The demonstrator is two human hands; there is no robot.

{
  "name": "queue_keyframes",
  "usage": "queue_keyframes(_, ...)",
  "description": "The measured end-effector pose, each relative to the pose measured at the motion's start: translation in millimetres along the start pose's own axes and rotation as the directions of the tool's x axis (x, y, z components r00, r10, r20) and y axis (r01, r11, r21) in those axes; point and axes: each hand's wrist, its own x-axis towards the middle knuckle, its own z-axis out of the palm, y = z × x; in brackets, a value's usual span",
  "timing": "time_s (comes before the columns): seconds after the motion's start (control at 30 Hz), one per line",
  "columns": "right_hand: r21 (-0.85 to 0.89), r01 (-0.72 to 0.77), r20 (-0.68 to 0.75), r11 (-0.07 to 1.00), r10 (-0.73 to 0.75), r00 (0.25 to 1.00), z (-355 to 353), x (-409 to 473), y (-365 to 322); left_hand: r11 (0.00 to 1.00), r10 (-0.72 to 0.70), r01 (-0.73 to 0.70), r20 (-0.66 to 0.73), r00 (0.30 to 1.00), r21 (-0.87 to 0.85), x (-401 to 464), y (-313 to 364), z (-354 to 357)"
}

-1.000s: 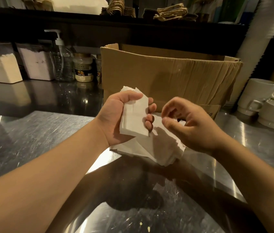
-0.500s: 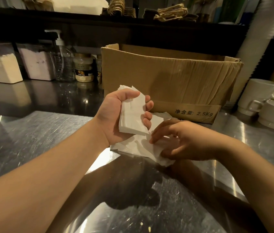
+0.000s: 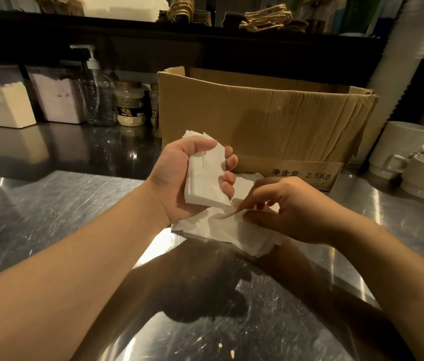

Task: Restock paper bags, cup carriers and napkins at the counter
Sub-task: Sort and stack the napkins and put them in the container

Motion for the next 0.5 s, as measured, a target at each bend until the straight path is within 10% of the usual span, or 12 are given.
queue_keyframes(0.3, 0.023, 0.027, -0.07, 0.999, -0.025, 0.997, 0.8, -2.0, -2.7, 1.0, 0.013, -0.013, -0.01, 1.0, -0.004, -1.1, -0.2, 0.8)
queue_keyframes(0.5, 0.65, 0.094, -0.134, 0.754, -0.008, 0.991, -15.1, -11.0, -7.1, 0.999, 0.035, -0.033, -0.051, 0.998, 0.028, -3.1, 1.2, 2.6)
